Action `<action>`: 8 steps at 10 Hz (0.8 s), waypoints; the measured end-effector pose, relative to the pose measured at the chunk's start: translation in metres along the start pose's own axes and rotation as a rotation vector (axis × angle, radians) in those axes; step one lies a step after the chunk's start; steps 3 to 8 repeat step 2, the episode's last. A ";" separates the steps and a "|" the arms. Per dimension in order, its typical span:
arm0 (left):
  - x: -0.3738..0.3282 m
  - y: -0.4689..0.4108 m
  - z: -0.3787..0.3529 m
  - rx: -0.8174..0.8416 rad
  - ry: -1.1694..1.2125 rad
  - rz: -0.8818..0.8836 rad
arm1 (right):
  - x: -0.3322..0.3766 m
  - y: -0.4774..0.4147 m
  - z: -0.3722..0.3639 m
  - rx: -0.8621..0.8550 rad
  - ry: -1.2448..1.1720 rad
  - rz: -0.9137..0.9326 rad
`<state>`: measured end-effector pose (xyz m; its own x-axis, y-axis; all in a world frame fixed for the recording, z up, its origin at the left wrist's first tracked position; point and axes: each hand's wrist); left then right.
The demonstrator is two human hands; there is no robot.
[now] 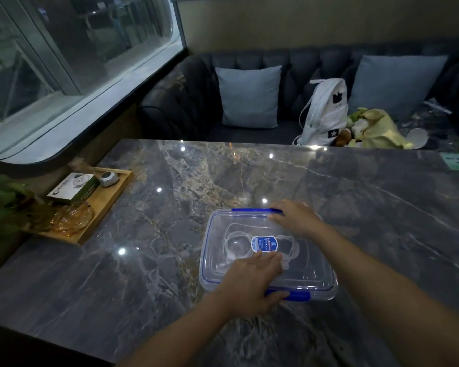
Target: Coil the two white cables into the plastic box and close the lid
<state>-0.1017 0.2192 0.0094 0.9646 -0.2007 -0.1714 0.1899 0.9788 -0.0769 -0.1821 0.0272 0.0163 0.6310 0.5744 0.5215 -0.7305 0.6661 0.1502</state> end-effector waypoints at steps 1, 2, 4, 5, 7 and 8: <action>0.004 -0.009 0.018 0.046 0.100 0.077 | 0.010 -0.003 0.015 0.123 0.067 0.026; 0.015 -0.026 0.042 0.074 0.074 0.160 | 0.023 -0.003 0.044 0.288 0.094 -0.008; 0.015 -0.026 0.042 0.074 0.074 0.160 | 0.023 -0.003 0.044 0.288 0.094 -0.008; 0.015 -0.026 0.042 0.074 0.074 0.160 | 0.023 -0.003 0.044 0.288 0.094 -0.008; 0.015 -0.026 0.042 0.074 0.074 0.160 | 0.023 -0.003 0.044 0.288 0.094 -0.008; 0.015 -0.026 0.042 0.074 0.074 0.160 | 0.023 -0.003 0.044 0.288 0.094 -0.008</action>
Point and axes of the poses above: each hand's wrist, its own y-axis away from the middle knuckle, its own z-axis out of the back of the hand, x = y × z, and after that the axes turned 7 degrees about -y, right-handed
